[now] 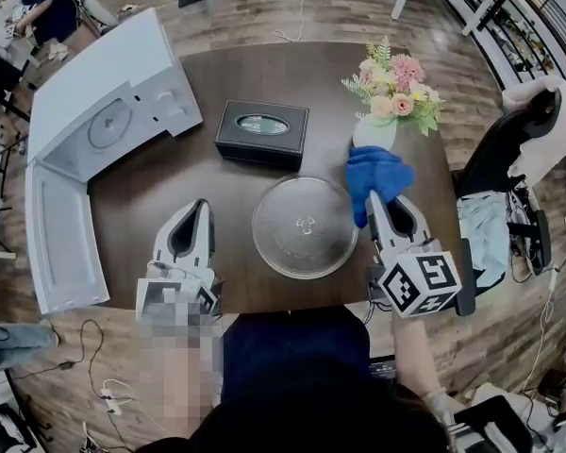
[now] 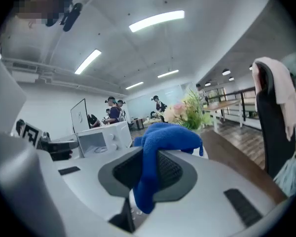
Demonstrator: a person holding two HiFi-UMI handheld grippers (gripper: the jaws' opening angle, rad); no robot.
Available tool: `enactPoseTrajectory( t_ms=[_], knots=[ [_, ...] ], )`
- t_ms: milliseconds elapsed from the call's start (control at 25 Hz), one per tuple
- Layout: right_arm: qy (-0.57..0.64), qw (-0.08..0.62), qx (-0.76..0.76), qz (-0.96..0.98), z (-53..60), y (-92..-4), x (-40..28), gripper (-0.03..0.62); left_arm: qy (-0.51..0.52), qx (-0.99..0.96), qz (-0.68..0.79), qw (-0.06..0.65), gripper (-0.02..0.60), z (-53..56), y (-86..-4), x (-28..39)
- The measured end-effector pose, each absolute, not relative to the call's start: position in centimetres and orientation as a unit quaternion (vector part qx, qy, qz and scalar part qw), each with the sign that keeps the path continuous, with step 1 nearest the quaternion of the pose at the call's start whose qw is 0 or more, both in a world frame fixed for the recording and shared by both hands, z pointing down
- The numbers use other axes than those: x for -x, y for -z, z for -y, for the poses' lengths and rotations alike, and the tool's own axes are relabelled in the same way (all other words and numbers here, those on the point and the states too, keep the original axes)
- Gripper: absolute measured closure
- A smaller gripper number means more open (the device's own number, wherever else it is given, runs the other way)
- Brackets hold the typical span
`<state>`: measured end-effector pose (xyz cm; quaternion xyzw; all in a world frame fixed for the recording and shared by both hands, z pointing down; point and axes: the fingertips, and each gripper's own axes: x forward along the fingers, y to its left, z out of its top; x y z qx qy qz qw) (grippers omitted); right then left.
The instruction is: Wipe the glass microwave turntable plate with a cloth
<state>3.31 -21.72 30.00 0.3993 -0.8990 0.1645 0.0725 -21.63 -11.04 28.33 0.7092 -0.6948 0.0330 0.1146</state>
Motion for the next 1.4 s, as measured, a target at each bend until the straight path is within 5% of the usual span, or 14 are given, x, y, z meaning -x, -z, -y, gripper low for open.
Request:
enactPoseTrajectory(
  t_ms=[240, 1400],
  knots=[
    [-0.084, 0.059, -0.394, 0.913, 21.1, -27.9, -3.2, 0.543, -0.061, -0.720, 0.690, 0.036, 0.578, 11.3, -26.2, 20.1],
    [-0.121, 0.089, -0.434, 0.888, 20.7, -30.9, -5.4, 0.545, -0.078, -0.739, 0.664, 0.079, 0.578, 12.2, -29.9, 18.6]
  ],
)
